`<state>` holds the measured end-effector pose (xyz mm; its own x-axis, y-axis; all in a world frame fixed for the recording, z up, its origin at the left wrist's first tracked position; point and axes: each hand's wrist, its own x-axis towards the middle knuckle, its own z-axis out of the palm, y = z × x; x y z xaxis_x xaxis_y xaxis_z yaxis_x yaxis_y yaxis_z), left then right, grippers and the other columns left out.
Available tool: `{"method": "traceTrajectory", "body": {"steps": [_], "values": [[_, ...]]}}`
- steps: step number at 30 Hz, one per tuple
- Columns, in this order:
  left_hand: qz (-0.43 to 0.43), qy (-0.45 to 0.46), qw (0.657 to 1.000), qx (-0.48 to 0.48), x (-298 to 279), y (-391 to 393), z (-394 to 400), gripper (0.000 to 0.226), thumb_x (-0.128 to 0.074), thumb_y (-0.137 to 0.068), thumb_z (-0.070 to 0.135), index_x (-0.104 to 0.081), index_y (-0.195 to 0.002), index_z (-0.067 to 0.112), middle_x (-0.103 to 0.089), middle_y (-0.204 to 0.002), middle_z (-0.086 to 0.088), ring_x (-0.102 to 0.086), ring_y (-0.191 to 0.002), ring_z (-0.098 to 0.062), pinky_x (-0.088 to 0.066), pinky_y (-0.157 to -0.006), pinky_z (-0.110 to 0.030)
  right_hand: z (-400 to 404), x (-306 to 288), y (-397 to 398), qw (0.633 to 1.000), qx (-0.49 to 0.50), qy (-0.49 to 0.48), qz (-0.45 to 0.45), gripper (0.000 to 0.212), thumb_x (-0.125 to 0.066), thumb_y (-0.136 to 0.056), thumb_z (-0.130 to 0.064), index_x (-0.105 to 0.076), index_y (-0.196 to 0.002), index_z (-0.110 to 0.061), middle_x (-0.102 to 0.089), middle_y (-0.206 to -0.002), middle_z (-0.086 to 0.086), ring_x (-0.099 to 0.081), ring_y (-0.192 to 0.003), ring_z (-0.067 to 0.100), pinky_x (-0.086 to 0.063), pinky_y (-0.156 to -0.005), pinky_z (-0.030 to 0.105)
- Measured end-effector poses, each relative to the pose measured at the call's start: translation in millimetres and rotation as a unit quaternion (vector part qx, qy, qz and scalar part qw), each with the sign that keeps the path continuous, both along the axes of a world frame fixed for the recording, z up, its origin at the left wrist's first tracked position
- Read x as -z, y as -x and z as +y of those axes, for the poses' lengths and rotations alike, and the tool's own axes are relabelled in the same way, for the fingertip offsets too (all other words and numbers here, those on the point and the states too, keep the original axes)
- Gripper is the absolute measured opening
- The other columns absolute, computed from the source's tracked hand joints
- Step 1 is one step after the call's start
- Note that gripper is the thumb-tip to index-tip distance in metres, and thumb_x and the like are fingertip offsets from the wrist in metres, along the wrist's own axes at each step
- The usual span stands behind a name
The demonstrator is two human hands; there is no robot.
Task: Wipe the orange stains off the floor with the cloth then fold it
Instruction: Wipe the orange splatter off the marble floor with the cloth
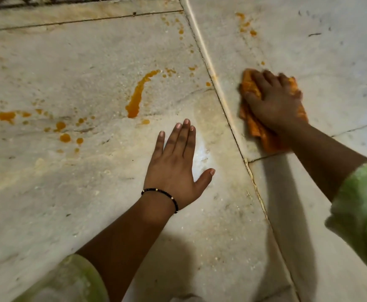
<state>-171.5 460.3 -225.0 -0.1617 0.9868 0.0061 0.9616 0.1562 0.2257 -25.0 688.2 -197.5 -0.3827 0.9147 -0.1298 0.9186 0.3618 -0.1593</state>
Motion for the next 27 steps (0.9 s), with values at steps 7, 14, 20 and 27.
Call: {"method": "traceTrajectory", "body": {"steps": [7, 14, 20, 27], "values": [[0.007, 0.005, 1.000, 0.001, -3.7, -0.3, 1.0, 0.086, -0.019, -0.088, 0.066, -0.009, -0.150, 0.007, -0.003, -0.159, -0.009, 0.001, -0.146, -0.019, 0.001, -0.117, -0.045, -65.0, 0.6, 51.0, 0.980, -0.198, -0.011, 0.003, 0.066, -0.022, -0.089, -0.062, -0.016, -0.151, -0.039, -0.012, -0.161, -0.004, -0.003, -0.148, 0.025, 0.002, -0.111, 0.063], [-0.006, -0.010, 1.000, -0.005, 0.3, -0.9, -0.1, 0.086, -0.019, -0.088, 0.066, -0.007, -0.150, 0.007, -0.002, -0.159, -0.008, 0.002, -0.146, -0.020, -0.001, -0.117, -0.046, -54.3, 3.9, -48.0, 0.993, -0.114, -0.017, -0.013, 0.070, -0.023, -0.082, -0.067, -0.016, -0.149, -0.045, -0.014, -0.160, -0.008, -0.008, -0.147, 0.021, -0.008, -0.111, 0.061], [0.003, 0.003, 1.000, -0.006, -0.5, -0.9, 0.2, 0.087, -0.019, -0.088, 0.066, -0.006, -0.150, 0.008, 0.000, -0.159, -0.007, 0.003, -0.146, -0.019, 0.001, -0.117, -0.045, -25.2, 4.7, 20.7, 0.998, -0.063, -0.016, -0.021, 0.071, -0.019, -0.085, -0.065, -0.012, -0.151, -0.041, -0.010, -0.161, -0.005, -0.002, -0.147, 0.025, 0.001, -0.113, 0.062], [0.006, 0.015, 1.000, -0.008, -3.4, -1.6, -0.7, 0.087, -0.014, -0.087, 0.067, -0.003, -0.150, 0.009, 0.002, -0.159, -0.007, 0.005, -0.145, -0.018, 0.003, -0.117, -0.045, -115.5, 3.9, -21.5, 0.978, -0.207, -0.020, 0.002, 0.062, -0.020, -0.093, -0.062, -0.008, -0.151, -0.043, -0.005, -0.160, -0.011, 0.000, -0.148, 0.019, 0.003, -0.116, 0.052]]}}
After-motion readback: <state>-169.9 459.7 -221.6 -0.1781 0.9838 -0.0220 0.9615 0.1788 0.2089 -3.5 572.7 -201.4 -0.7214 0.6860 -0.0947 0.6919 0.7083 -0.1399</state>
